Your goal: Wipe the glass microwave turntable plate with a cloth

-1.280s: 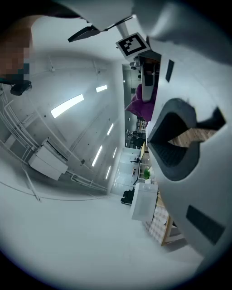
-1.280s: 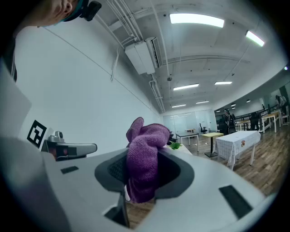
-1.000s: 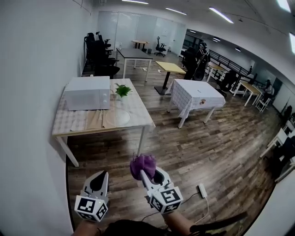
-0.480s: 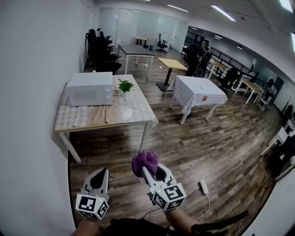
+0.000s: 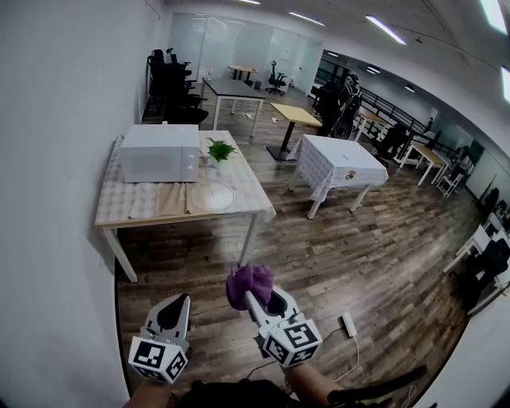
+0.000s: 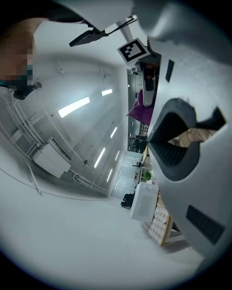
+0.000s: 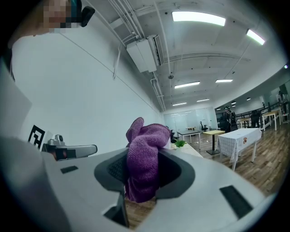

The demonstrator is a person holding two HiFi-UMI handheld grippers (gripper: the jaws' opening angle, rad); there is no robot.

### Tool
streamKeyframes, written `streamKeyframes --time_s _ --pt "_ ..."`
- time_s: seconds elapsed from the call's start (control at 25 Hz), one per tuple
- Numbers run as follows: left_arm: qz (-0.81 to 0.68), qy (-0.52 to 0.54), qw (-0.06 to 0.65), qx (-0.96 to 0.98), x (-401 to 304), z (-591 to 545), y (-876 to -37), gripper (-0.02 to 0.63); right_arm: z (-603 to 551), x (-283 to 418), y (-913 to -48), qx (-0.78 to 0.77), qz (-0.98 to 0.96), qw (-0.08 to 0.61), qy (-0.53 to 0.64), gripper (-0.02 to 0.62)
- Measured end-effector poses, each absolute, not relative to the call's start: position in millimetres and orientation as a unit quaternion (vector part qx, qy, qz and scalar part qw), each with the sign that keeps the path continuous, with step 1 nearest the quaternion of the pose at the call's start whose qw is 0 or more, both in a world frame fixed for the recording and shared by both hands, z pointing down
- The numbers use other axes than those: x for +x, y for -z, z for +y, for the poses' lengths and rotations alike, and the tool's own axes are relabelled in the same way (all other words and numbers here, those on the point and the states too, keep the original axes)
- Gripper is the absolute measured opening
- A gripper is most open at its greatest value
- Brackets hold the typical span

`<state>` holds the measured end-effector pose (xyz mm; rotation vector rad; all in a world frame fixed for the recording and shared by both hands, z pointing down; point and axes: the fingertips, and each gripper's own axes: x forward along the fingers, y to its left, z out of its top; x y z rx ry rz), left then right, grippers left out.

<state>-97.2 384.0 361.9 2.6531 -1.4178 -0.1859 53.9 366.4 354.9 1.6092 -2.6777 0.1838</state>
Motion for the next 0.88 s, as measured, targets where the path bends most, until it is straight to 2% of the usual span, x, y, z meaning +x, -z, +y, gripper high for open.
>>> streamKeyframes --time_s 0.44,0.88 --pt "-0.461 0.047 0.063 0.884 -126.0 380.2 -378.6 0.005 367.0 23.5 -366.8 0.519 -0.853 0.022 -0.062 0.141" --pt "-0.477 0.045 0.069 0.875 -138.2 336.1 -386.8 0.005 309.0 11.7 -372.0 0.5 -0.863 0.017 -0.067 0.143"
